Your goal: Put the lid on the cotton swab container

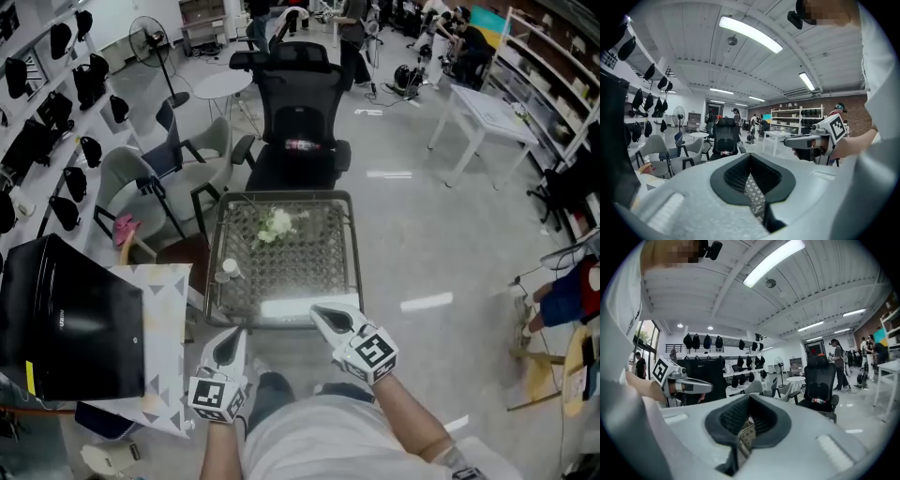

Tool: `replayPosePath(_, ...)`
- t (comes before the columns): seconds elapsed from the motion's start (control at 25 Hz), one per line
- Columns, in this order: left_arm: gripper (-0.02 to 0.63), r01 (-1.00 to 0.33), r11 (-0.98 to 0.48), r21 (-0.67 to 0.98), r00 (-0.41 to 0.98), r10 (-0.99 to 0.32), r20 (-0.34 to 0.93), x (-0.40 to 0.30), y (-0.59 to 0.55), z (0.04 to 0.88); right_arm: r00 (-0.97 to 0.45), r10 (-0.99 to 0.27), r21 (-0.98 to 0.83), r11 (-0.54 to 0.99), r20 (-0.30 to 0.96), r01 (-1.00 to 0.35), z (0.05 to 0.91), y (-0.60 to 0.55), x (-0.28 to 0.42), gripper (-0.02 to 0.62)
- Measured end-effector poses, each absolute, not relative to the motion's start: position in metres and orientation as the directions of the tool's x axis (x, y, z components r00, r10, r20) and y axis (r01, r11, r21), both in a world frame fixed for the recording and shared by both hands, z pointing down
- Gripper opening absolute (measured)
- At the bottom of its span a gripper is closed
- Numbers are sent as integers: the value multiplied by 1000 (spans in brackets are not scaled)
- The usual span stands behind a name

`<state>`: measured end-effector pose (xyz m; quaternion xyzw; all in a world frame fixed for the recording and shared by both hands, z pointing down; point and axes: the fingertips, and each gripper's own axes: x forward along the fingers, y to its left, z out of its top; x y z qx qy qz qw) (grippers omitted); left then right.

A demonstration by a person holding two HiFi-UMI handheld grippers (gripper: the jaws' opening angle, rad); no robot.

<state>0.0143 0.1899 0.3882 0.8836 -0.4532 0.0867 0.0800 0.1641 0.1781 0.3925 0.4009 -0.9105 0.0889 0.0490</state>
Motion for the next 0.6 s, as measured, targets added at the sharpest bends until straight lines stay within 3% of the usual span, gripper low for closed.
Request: replayPosePath(0.6,8,-798,-591,122,599,-754,269,-83,79,404,-652,-718,-110,648,242,-754,400,81,69,5)
